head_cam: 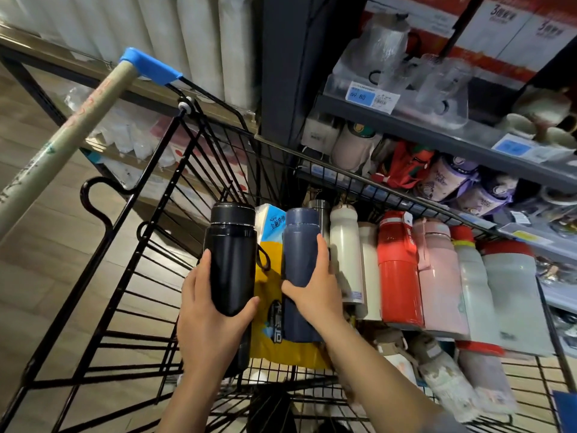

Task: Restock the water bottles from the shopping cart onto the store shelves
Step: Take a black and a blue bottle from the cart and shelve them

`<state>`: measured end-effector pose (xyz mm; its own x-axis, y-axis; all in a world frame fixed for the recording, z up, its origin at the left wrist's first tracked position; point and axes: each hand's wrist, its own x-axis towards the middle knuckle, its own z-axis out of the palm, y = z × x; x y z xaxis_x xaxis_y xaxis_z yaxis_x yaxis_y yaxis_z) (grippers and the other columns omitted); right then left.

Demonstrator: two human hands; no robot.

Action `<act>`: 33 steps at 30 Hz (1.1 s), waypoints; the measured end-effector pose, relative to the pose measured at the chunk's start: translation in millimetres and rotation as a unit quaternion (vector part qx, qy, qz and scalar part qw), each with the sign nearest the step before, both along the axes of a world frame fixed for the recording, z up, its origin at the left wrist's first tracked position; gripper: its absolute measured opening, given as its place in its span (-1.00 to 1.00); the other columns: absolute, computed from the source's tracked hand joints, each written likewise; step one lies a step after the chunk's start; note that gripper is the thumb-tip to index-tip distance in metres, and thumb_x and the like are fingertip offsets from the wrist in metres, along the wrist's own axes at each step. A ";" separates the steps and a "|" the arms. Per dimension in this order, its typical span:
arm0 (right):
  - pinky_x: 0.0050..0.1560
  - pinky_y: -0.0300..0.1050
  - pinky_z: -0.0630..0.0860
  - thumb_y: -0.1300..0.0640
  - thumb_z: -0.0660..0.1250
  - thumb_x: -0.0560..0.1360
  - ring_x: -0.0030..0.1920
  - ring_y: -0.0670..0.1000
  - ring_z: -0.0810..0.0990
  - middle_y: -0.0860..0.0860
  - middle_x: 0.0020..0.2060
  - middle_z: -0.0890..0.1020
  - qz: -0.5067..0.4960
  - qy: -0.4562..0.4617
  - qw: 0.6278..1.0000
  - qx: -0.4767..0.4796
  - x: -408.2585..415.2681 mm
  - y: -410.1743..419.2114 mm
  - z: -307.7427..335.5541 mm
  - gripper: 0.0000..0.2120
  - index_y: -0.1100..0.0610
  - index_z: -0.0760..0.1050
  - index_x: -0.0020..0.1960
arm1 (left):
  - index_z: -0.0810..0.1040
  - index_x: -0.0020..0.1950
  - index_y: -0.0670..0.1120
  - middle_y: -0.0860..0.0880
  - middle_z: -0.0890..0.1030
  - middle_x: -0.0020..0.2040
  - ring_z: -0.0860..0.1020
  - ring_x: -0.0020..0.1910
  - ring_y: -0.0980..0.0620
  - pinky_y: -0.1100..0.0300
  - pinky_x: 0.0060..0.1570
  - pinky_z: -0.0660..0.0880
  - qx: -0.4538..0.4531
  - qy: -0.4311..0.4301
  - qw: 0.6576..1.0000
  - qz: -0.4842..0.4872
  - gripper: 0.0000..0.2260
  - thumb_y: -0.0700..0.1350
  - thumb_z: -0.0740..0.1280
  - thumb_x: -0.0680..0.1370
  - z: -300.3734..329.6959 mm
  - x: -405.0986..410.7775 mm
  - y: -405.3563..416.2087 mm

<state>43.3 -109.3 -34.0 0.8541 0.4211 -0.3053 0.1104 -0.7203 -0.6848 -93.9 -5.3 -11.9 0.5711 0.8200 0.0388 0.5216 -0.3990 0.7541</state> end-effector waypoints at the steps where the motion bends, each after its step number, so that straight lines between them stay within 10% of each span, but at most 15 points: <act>1: 0.10 0.00 0.51 -0.01 0.48 0.37 0.22 0.06 0.47 0.01 0.39 0.32 -0.005 -0.005 0.999 0.036 1.0 -9.4 7.1 0.03 -0.25 -0.25 0.49 | 0.16 0.52 0.06 -0.08 0.39 0.31 0.43 0.23 -0.07 0.04 0.01 0.43 0.013 0.000 1.000 0.000 -0.06 -0.04 0.59 0.25 3.8 3.7 -1.7; 8: 0.24 -0.42 0.16 0.12 0.57 0.30 0.31 -0.36 0.12 -0.33 0.37 0.11 -0.061 -0.074 0.977 0.193 29.4 -88.3 61.4 0.05 -0.18 -0.08 0.52 | 0.14 0.50 0.07 -0.07 0.36 0.35 0.37 0.30 -0.05 -0.06 0.10 0.43 0.090 -0.071 0.993 -0.036 -0.06 -0.03 0.60 0.25 41.7 50.9 -50.0; 17: 0.38 -0.04 0.33 0.10 0.56 0.33 0.43 -0.16 0.25 -0.29 0.46 0.18 -0.113 -0.226 0.922 0.294 80.9 -311.3 153.2 0.03 -0.46 -0.11 0.40 | 0.20 0.47 0.05 -0.13 0.38 0.31 0.33 0.26 -0.05 0.13 0.15 0.33 0.138 -0.220 0.960 -0.102 -0.17 0.20 0.42 0.26 102.5 135.0 -256.0; 33: 0.26 0.12 0.46 -0.10 0.58 0.27 0.37 -0.05 0.39 -0.12 0.44 0.28 -0.254 -0.530 0.768 0.255 180.4 -743.0 337.1 0.02 -0.29 -0.05 0.47 | 0.09 0.46 0.19 -0.02 0.27 0.44 0.25 0.39 0.07 0.19 0.24 0.23 0.117 -0.473 0.821 -0.299 -0.11 0.00 0.57 0.30 291.2 339.9 -668.1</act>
<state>223.7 -852.3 303.1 0.6017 -0.2141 0.7695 0.5951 -0.5224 -0.6107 246.0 -673.4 279.3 0.4921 0.3110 0.8131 -0.5942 -0.5627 0.5748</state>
